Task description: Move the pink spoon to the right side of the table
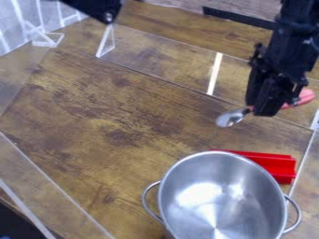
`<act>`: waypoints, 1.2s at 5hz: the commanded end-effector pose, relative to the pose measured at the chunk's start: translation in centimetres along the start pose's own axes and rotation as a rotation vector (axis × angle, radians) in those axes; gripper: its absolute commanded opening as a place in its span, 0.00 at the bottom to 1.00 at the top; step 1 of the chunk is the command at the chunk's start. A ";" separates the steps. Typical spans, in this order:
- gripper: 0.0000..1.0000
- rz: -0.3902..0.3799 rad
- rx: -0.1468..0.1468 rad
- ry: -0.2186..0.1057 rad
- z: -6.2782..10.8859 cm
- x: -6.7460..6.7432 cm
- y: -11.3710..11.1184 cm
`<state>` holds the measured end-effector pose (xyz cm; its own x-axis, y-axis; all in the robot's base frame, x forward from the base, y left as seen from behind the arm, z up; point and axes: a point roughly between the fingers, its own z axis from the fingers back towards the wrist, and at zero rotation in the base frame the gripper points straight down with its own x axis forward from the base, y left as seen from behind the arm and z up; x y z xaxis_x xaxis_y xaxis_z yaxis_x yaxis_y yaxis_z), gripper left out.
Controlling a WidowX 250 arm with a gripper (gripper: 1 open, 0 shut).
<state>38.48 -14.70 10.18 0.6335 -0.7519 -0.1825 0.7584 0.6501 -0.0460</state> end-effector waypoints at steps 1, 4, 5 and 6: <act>0.00 -0.040 0.018 -0.065 2.6 -1.0 0.8; 1.00 -0.082 0.026 -0.083 3.4 -3.1 2.0; 1.00 0.002 0.028 -0.079 2.4 -4.0 3.0; 1.00 0.064 0.032 -0.076 0.9 -3.9 4.1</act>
<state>39.07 -10.04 8.88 0.6657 -0.7265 -0.1706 0.7311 0.6807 -0.0459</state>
